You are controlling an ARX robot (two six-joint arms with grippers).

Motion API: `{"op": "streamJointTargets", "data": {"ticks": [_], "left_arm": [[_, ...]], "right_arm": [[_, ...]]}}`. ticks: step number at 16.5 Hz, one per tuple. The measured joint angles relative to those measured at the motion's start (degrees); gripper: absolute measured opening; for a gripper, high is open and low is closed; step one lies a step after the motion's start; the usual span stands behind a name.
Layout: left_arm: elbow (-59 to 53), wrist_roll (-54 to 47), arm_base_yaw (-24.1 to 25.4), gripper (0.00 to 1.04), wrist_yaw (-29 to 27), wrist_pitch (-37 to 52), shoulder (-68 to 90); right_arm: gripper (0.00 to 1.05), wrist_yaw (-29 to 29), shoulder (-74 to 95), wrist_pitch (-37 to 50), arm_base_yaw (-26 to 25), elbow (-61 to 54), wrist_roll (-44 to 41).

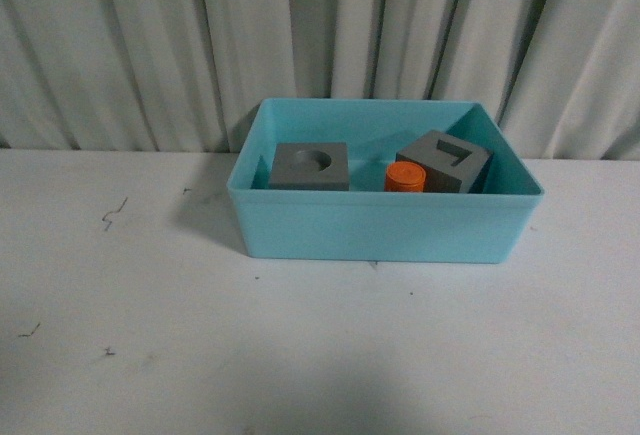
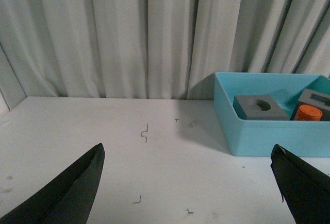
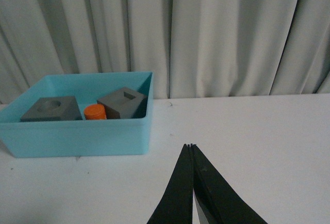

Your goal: Place gray and orange parts in blue box

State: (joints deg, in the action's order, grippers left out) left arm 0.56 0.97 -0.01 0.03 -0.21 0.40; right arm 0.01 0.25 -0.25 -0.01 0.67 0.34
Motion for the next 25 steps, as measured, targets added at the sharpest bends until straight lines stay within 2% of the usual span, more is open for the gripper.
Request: {"op": "streamJointTargets", "data": {"ticks": [6,7,16,17,18,25], "left_arm": [[0.0,0.0,0.0,0.98,-0.04,0.02,0.0],[0.0,0.0,0.0,0.98,-0.04,0.02,0.0],[0.0,0.0,0.0,0.98,-0.04,0.02,0.0],[0.0,0.0,0.0,0.98,-0.04,0.02,0.0],[0.0,0.0,0.0,0.98,-0.04,0.02,0.0],[0.0,0.0,0.0,0.98,-0.04,0.0,0.0]], "right_arm": [[0.02,0.0,-0.11,0.04,0.0,0.0,0.0],[0.06,0.0,-0.11,0.02,0.0,0.0,-0.04],[0.93,-0.02,-0.11,0.02,0.0,0.0,-0.04],[1.0,-0.02,-0.11,0.04,0.0,0.0,0.0],[0.97,-0.02,-0.11,0.02,0.0,0.0,-0.02],[0.98,0.0,-0.11,0.02,0.0,0.0,-0.02]]}}
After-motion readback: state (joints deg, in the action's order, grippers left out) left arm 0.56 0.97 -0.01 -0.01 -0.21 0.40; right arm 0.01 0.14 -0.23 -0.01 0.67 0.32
